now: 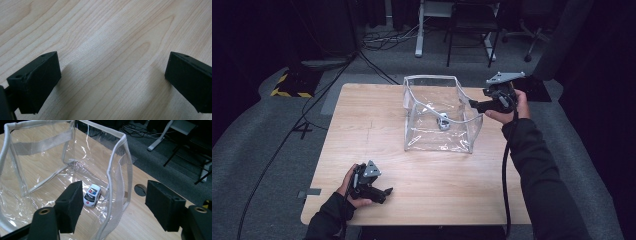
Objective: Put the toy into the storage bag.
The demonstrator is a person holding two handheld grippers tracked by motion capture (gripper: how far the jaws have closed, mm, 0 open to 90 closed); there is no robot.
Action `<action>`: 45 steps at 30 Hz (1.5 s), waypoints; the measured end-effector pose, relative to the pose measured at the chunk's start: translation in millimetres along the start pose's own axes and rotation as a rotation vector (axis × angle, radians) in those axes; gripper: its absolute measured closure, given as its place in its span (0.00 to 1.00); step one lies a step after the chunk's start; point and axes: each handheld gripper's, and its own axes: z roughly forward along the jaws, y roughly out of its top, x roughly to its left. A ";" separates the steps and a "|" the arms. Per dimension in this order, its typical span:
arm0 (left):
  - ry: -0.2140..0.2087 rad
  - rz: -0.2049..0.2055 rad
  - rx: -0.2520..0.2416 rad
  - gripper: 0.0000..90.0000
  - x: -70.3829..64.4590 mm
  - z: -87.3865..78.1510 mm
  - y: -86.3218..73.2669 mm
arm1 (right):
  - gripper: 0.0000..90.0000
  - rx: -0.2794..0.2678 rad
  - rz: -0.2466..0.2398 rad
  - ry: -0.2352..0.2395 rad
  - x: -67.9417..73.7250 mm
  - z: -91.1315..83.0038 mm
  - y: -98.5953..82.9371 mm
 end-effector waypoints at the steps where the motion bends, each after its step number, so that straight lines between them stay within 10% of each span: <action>1: 0.000 0.000 0.000 0.01 0.0 0.0 0.0 | 0.34 -0.003 0.000 0.000 -0.9 -0.6 -0.4; 45: 0.000 0.000 0.000 0.01 0.0 0.0 0.0 | 0.30 0.010 0.066 -0.066 -28.4 -13.0 -37.0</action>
